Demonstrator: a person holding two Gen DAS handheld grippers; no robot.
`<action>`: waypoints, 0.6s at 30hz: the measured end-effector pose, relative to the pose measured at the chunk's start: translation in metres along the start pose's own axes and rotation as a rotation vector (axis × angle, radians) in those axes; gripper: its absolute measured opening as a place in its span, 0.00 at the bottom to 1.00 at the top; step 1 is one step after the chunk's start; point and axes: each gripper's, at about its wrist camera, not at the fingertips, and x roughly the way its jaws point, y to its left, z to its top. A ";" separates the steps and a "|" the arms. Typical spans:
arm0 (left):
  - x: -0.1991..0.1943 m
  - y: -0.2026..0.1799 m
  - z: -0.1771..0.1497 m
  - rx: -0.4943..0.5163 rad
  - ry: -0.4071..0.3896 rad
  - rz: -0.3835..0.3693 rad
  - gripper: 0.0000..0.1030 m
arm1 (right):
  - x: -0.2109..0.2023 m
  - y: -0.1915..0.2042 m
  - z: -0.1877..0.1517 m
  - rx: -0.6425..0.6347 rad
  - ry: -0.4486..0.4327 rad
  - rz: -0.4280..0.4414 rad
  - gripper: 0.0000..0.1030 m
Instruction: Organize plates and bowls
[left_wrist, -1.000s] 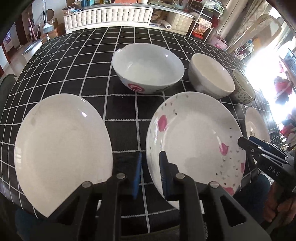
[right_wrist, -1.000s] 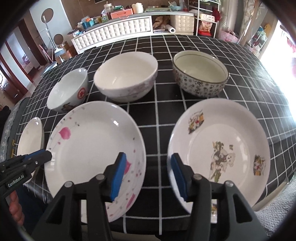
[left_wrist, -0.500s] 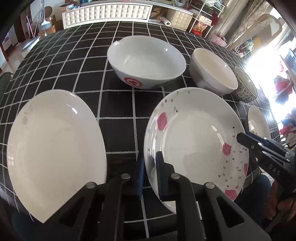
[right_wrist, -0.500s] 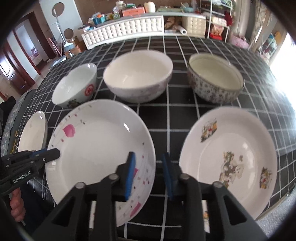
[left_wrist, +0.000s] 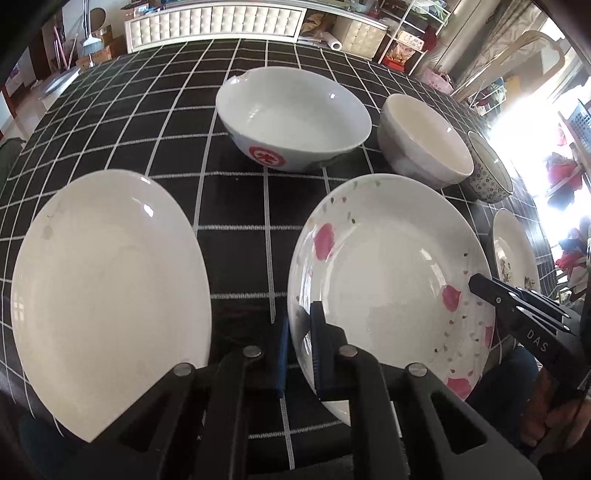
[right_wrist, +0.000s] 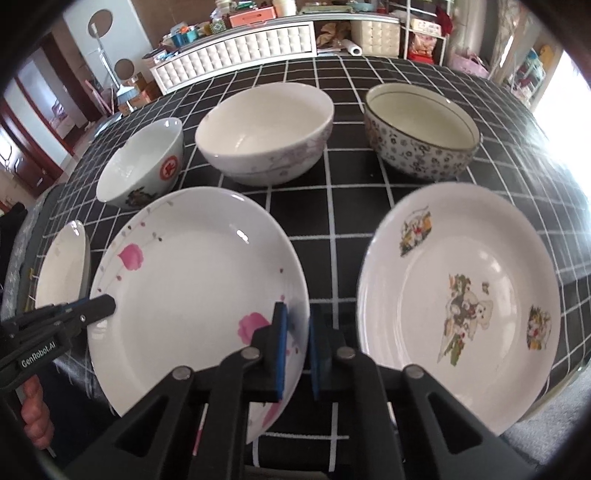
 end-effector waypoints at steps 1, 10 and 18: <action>-0.001 0.001 -0.001 -0.001 0.002 -0.006 0.08 | 0.000 -0.001 -0.001 0.007 0.001 0.006 0.13; -0.024 0.006 -0.009 -0.009 -0.039 0.013 0.08 | -0.017 0.006 -0.005 0.020 -0.017 0.052 0.13; -0.061 0.026 -0.012 -0.040 -0.106 0.047 0.08 | -0.031 0.037 0.008 -0.027 -0.060 0.086 0.13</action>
